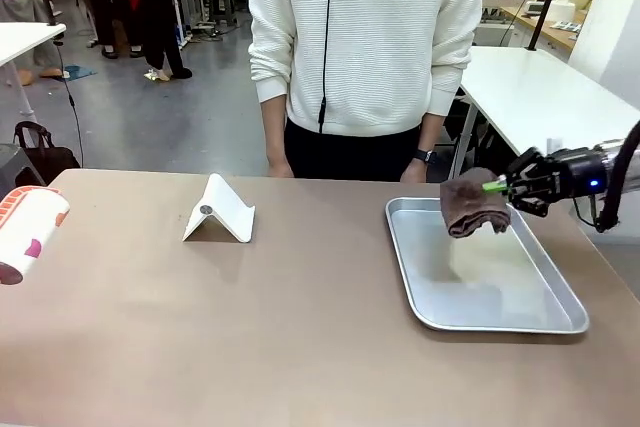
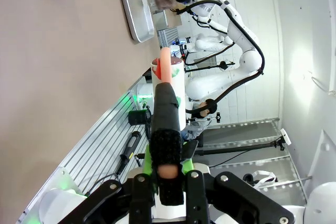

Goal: Clean the surface of the table.
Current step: Clean the area not pointed to by the person.

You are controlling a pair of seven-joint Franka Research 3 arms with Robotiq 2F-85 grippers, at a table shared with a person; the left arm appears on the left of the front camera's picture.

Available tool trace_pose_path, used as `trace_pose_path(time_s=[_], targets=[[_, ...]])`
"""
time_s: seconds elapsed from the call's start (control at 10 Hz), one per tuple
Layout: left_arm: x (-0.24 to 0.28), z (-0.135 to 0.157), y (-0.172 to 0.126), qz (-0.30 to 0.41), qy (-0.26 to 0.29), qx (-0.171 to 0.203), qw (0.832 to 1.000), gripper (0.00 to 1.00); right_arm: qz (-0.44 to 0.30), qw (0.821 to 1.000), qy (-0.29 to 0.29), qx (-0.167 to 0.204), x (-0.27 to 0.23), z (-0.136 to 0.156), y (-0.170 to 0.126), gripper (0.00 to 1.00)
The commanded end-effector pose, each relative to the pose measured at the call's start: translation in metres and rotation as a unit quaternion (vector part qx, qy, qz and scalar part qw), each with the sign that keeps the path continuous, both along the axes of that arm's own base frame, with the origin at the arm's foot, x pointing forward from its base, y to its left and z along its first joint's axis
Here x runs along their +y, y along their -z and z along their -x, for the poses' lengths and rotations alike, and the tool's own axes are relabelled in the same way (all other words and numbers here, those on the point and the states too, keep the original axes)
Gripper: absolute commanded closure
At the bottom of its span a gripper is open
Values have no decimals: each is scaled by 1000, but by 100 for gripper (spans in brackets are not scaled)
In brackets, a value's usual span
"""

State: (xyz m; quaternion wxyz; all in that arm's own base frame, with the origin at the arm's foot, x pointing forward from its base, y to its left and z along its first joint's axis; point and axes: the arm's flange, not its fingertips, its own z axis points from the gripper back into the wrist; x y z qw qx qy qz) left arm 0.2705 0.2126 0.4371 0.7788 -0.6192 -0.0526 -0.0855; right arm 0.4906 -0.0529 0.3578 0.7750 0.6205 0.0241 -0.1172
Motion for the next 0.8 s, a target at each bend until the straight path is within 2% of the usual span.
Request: trace_pose_path(time_s=[0.0,0.2,0.4,0.5,0.7], targets=[[-1,1,-2,0,1,-1,1000,78,-146,988,-42,-8,-15,14,-5,88],[-1,1,-2,0,1,-1,1000,78,-250,964,-87,-25,-33,32,-22,88],[-1,1,-2,0,1,-1,1000,78,-213,973,-69,-53,-57,53,-29,88],[-1,1,-2,0,1,-1,1000,78,-204,973,-78,-67,-67,64,-29,88],[-1,1,-2,0,1,-1,1000,78,-155,982,-75,-76,-70,72,-20,88]])
